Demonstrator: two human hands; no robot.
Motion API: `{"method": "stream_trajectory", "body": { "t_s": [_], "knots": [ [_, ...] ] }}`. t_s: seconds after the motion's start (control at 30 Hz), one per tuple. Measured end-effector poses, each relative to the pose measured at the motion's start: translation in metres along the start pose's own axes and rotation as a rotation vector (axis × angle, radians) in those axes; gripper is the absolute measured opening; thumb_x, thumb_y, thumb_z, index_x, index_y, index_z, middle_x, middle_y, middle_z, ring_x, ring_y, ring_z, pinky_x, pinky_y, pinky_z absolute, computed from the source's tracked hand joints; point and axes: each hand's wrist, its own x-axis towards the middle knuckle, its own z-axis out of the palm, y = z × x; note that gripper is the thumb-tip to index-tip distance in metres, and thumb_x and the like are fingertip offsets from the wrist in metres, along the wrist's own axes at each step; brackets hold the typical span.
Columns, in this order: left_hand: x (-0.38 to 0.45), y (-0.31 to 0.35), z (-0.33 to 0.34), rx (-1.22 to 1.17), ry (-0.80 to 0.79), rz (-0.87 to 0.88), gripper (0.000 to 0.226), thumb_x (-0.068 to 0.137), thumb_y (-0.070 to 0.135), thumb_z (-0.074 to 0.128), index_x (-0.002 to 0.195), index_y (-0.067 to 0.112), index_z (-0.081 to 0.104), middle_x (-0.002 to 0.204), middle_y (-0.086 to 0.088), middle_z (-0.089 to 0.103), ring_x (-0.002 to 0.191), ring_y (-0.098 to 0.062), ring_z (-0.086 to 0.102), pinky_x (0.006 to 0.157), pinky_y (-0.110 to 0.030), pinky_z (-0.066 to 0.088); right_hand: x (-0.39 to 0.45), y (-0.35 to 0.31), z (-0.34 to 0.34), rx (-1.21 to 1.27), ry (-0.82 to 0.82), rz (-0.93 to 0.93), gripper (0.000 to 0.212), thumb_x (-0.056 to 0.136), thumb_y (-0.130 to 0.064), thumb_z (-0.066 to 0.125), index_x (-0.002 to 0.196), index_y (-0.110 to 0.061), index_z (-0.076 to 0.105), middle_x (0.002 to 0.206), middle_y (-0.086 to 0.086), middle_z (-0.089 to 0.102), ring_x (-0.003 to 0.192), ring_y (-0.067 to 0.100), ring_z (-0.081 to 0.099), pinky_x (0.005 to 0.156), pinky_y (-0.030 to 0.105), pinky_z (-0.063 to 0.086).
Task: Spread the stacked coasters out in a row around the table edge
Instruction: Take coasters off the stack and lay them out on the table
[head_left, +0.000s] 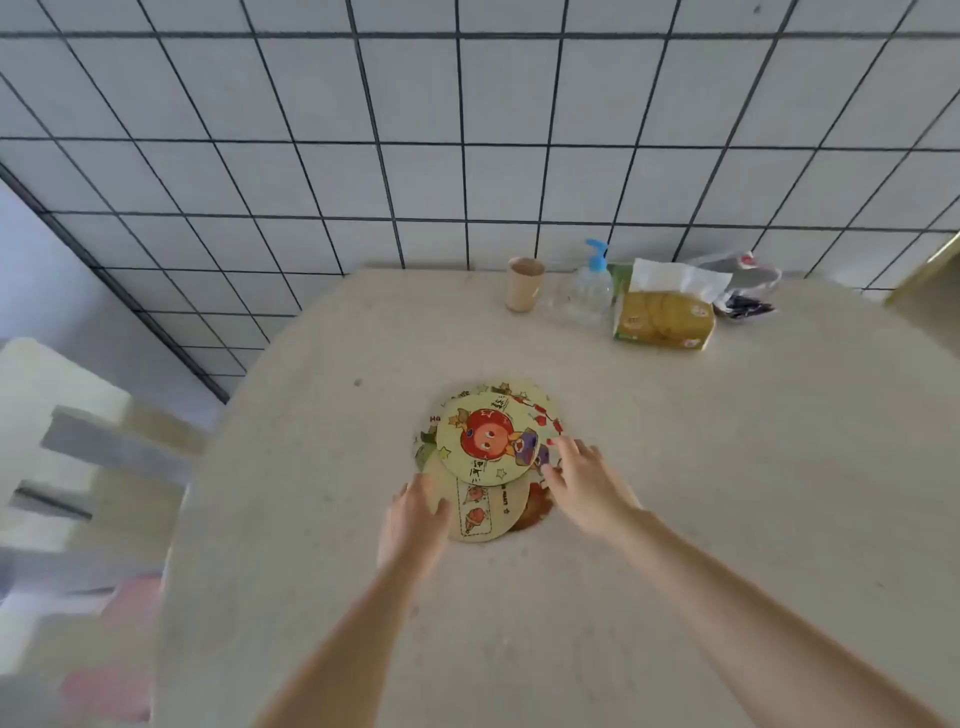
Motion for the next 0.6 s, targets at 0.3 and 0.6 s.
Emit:
{"method": "stream_trajectory", "body": {
  "t_s": [0.3,0.6],
  "knots": [
    [0.065,0.025,0.025,-0.424,0.076,-0.357,0.031,0.089,0.016,0.056,0.12,0.017,0.054,0.11,0.001,0.062,0.092,-0.012,0.056,0.061,-0.02,0.037,0.107,0.012,0.022,0.283,-0.183,0.166,0.05,0.098,-0.028,0.046,0.143,-0.009,0.034,0.145,0.012,0.045,0.077,0.005,0.054,0.075,0.023,0.044],
    [0.082,0.03,0.029,-0.587,0.131,-0.491,0.036,0.085,0.01,0.062,0.12,0.014,0.057,0.093,0.009,0.056,0.083,-0.01,0.054,0.063,-0.021,0.038,0.146,0.006,0.023,0.395,-0.215,0.256,0.046,0.095,-0.022,0.048,0.138,-0.007,0.041,0.135,0.014,0.051,0.066,0.006,0.048,0.053,0.019,0.039]
  ]
}}
